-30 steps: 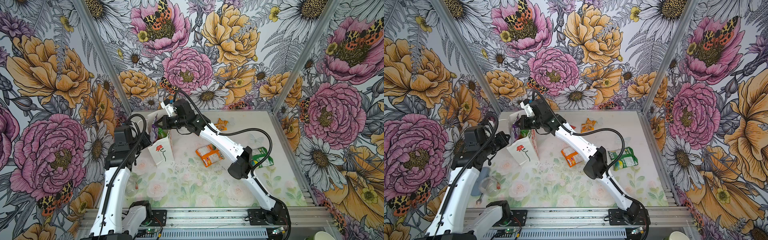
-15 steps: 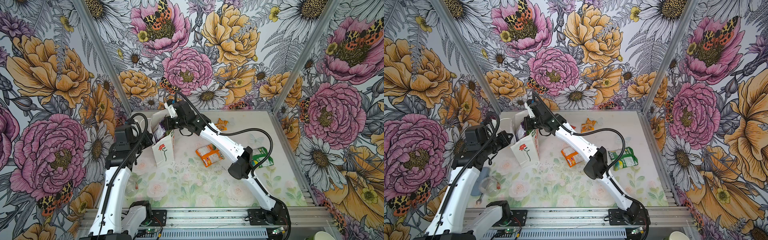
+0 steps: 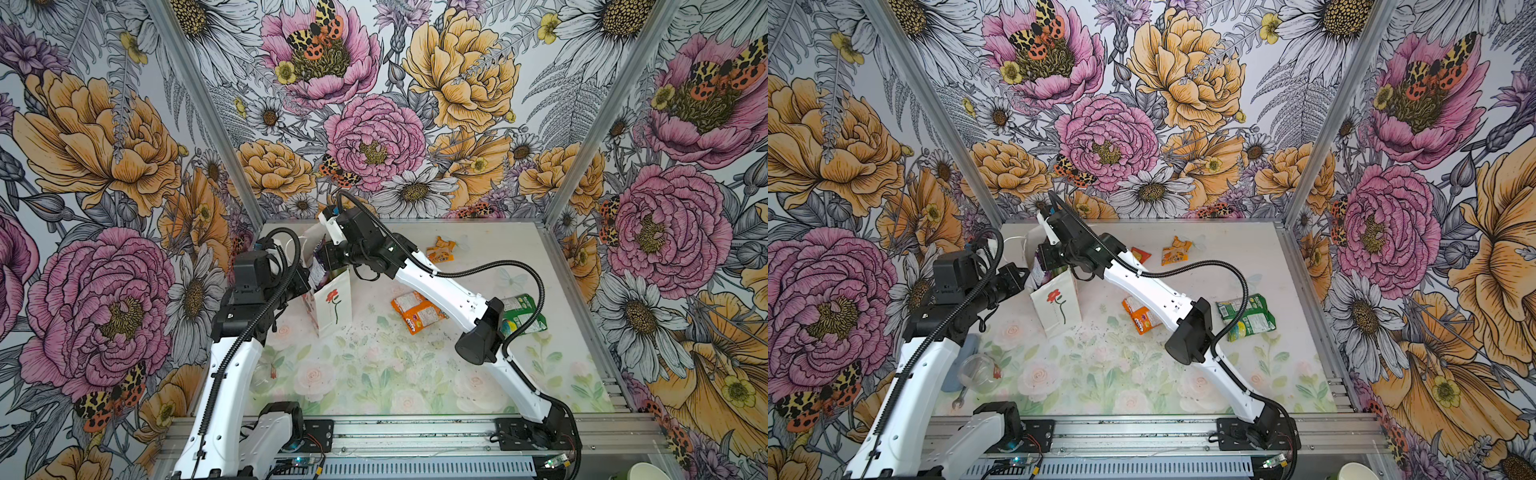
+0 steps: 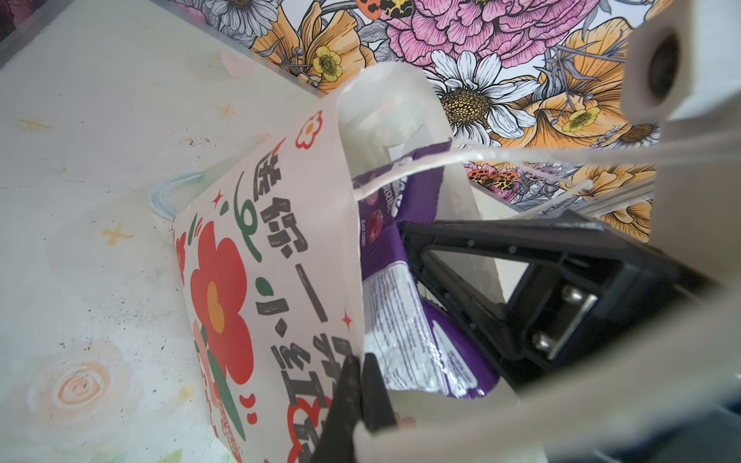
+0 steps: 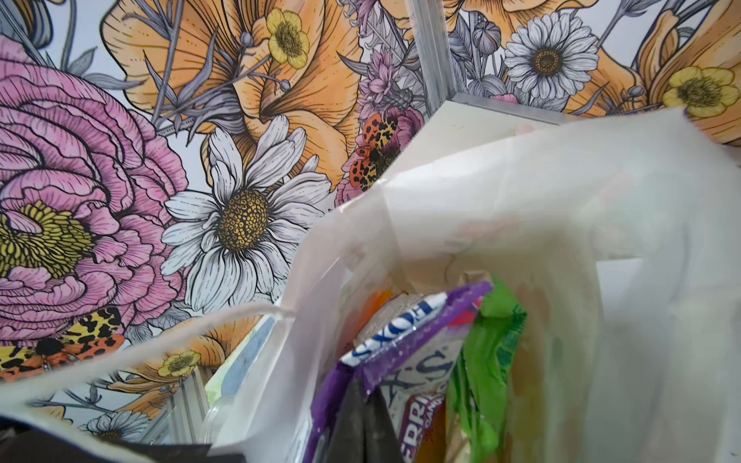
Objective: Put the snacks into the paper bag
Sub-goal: 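Lower the purple FOX'S bag into the paper bag and open the right gripper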
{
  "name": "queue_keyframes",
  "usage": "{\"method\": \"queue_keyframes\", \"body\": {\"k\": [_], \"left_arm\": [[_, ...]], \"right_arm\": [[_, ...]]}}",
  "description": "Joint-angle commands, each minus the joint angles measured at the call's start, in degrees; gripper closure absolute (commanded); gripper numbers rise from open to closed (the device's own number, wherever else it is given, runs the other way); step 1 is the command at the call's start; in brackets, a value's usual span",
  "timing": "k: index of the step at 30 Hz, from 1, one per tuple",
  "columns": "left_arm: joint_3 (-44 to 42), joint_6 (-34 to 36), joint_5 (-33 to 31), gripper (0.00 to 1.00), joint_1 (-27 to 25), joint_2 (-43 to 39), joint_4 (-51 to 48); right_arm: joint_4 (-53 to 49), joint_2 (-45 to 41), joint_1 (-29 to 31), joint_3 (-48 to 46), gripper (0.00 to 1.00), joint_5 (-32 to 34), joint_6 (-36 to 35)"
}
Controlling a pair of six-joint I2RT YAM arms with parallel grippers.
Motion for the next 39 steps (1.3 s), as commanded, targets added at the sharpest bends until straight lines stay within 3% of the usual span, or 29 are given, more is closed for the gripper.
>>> {"method": "queue_keyframes", "body": {"k": [1, 9, 15, 20, 24, 32, 39], "left_arm": [[0.17, 0.39, -0.77, 1.0, 0.32, -1.18, 3.04], [0.19, 2.01, 3.17, 1.0, -0.3, -0.84, 4.07], [1.45, 3.92, 7.88, 1.0, -7.27, -0.69, 6.28], [1.49, 4.28, 11.38, 1.0, -9.48, -2.67, 8.17], [0.15, 4.62, 14.39, 1.0, -10.78, -5.61, 10.51], [-2.28, 3.85, 8.97, 0.98, -8.75, -5.61, 7.16], [-3.06, 3.43, 8.09, 0.99, -4.4, -1.01, 4.61]], "right_arm": [[-5.12, -4.52, 1.17, -0.29, 1.0, 1.62, -4.09], [-9.29, -6.6, 2.58, -1.35, 1.0, -2.58, -7.64], [-10.18, -12.26, 4.31, -5.79, 1.0, 0.52, -9.31], [-8.5, -19.64, 4.47, -15.73, 1.0, 6.14, -8.95], [0.46, -28.6, 4.29, -29.36, 1.0, 6.7, -8.63], [9.13, -31.96, 2.56, -40.59, 1.0, 3.26, -5.01], [15.02, -30.8, 2.46, -45.54, 1.0, 6.43, -1.53]]}}
